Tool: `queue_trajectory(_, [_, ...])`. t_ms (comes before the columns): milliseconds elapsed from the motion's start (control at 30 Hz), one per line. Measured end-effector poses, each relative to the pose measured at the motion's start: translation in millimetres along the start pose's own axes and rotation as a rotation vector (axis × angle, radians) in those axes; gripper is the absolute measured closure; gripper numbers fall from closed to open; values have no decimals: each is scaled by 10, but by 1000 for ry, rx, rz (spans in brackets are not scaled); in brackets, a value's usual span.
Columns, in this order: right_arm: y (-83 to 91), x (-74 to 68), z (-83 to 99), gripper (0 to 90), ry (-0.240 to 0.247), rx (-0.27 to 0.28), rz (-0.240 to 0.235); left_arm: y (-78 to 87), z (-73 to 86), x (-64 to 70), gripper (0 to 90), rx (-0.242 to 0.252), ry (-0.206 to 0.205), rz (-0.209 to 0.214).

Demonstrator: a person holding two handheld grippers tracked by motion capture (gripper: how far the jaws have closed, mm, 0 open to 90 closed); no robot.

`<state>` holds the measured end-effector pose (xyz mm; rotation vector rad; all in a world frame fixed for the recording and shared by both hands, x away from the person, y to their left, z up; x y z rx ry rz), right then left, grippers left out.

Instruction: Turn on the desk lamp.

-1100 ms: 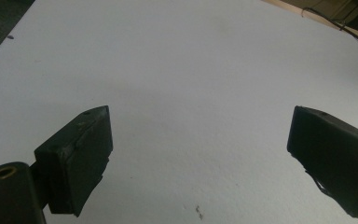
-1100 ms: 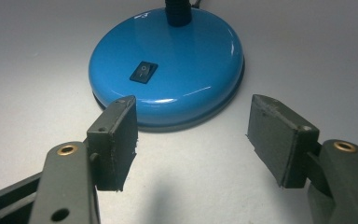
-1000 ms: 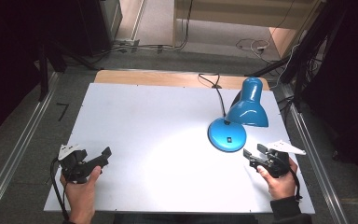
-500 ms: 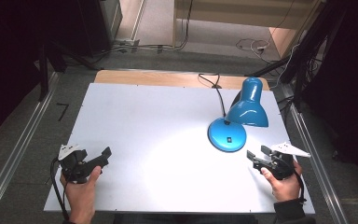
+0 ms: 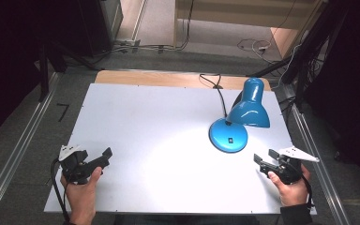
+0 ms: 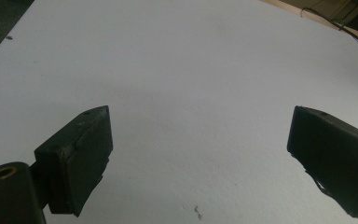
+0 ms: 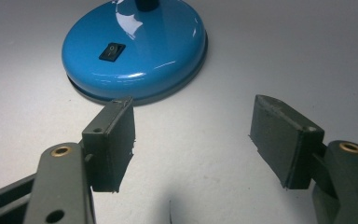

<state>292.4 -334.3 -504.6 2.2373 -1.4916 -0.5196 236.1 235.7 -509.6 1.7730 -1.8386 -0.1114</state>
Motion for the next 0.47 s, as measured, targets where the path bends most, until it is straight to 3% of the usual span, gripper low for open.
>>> queue_trajectory(300, [48,165,57,272,-22,-7,65,0,-1,2,72,0,0,2])
queue_trajectory(467, [-19,282,106,232,-45,-34,111,-7,0,8,72,-1,-1,2])
Point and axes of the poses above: each handheld gripper's, and its own axes: y roughly backward along the jaws, z roughly out of its underside, x roughly to its right, the point moved 3 cm from there along -y, roughly forward along the jaws, and after that the axes turned 6 degrees about x, right-handed, at the moved point
